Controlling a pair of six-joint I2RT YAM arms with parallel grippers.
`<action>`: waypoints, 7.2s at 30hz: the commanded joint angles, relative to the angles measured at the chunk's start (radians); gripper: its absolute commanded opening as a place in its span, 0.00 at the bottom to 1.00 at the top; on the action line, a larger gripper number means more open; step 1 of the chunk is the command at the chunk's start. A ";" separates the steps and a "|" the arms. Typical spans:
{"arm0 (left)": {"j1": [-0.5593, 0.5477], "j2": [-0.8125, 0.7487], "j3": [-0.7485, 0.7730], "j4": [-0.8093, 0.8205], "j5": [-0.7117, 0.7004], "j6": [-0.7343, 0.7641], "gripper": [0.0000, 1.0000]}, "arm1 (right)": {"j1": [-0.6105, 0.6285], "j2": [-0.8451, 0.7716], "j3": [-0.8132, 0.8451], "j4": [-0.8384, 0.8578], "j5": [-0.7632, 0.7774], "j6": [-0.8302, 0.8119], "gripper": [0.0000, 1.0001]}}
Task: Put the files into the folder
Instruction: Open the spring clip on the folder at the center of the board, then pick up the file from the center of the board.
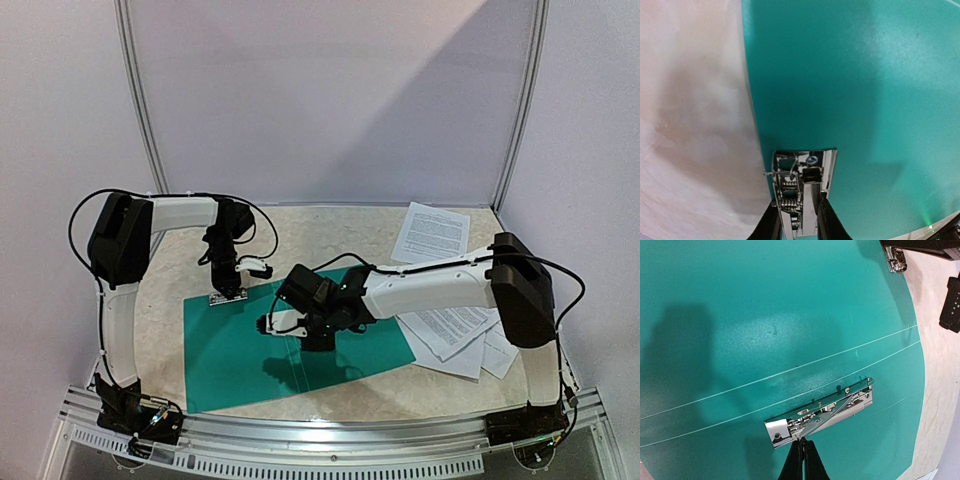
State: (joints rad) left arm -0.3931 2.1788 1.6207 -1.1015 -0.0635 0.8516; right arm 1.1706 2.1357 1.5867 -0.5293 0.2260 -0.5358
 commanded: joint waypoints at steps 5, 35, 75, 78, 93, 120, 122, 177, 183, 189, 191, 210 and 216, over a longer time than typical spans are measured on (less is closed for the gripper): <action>0.003 0.068 -0.025 -0.008 -0.105 0.040 0.22 | -0.019 -0.089 -0.015 0.103 -0.015 -0.024 0.02; -0.005 0.094 0.008 -0.042 -0.116 0.049 0.56 | -0.149 -0.356 -0.176 0.176 0.162 0.466 0.31; -0.238 -0.074 0.499 -0.221 0.181 -0.212 0.78 | -1.035 -1.006 -1.169 0.281 -0.267 1.574 0.85; -0.364 -0.035 0.569 -0.177 0.256 -0.265 0.78 | -1.078 -1.003 -1.206 0.342 -0.314 1.578 0.85; -0.620 0.295 0.705 0.332 0.537 -0.653 0.81 | -1.162 -0.996 -1.336 0.623 -0.427 1.628 0.84; -0.641 0.549 0.791 0.422 0.413 -0.782 0.79 | -1.162 -1.193 -1.392 0.703 -0.385 1.577 0.72; -0.641 0.547 0.789 0.417 0.409 -0.777 0.79 | -1.161 -1.165 -1.373 0.642 -0.373 1.580 0.72; -0.655 0.518 0.808 0.395 0.375 -0.684 0.78 | -1.161 -0.961 -1.357 0.941 -0.451 1.652 0.73; -0.657 0.524 0.811 0.395 0.372 -0.680 0.78 | -1.163 -0.818 -1.352 1.039 -0.492 1.658 0.65; -0.659 0.526 0.810 0.393 0.373 -0.670 0.78 | -1.162 -0.685 -1.354 1.190 -0.557 1.681 0.45; -0.660 0.527 0.812 0.393 0.377 -0.666 0.78 | -1.162 -0.648 -1.355 1.253 -0.580 1.691 0.30; -0.576 0.107 0.675 0.036 0.434 -0.359 0.93 | -1.122 -1.140 -0.951 0.312 -0.397 1.287 0.00; -0.413 -0.141 0.518 -0.143 0.445 -0.280 0.99 | -0.999 -1.148 -0.659 0.074 -0.323 1.132 0.00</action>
State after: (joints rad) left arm -0.9382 2.1605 2.2070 -1.0676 0.3656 0.4866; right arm 0.0944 0.9699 0.7925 -0.1814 -0.1780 0.7544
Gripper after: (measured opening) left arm 0.962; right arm 0.004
